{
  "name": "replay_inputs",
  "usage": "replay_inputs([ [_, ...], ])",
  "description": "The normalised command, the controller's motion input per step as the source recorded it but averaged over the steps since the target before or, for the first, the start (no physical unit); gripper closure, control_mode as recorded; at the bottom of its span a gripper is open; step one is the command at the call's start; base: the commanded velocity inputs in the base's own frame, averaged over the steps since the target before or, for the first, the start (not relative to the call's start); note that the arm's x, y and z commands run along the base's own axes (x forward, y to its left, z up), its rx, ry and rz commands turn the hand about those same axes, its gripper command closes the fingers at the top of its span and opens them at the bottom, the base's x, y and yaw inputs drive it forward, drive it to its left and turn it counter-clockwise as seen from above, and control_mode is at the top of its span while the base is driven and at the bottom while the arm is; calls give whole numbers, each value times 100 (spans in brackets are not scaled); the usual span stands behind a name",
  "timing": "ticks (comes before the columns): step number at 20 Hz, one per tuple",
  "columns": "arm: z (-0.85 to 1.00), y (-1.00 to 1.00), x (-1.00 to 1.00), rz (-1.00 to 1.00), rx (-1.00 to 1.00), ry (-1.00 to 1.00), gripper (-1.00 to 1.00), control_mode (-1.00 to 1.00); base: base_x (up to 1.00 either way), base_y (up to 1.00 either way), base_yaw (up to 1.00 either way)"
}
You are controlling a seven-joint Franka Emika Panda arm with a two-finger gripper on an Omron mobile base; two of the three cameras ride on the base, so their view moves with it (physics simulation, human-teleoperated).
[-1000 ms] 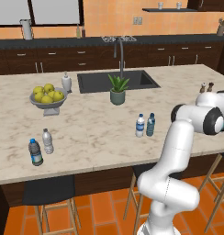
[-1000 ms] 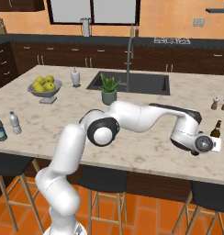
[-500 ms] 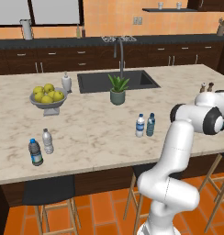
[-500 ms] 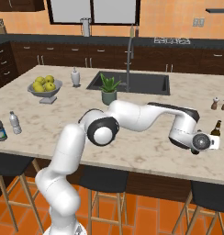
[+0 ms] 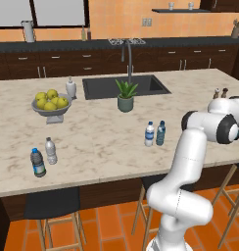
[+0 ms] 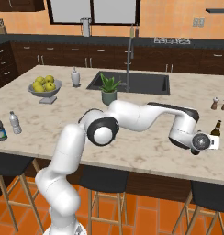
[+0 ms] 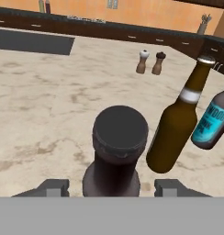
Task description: Move the plastic bottles in the middle to the plastics group, and the glass bottles in the middle to the glass group.
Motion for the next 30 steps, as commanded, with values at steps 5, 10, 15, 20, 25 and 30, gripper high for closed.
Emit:
replay_inputs([
  [5,2,0,-3,0,0,0,-100,-100,0,0,0],
  [10,23,9,-18,0,0,0,-100,-100,0,0,0],
  [15,19,12,0,0,0,0,-100,-100,0,0,0],
  [20,2,1,24,0,-2,0,-100,-100,0,0,0],
  [25,0,-6,23,0,-2,0,-100,-100,0,0,0],
  [30,13,-45,0,-1,0,-3,-100,-100,0,0,0],
])
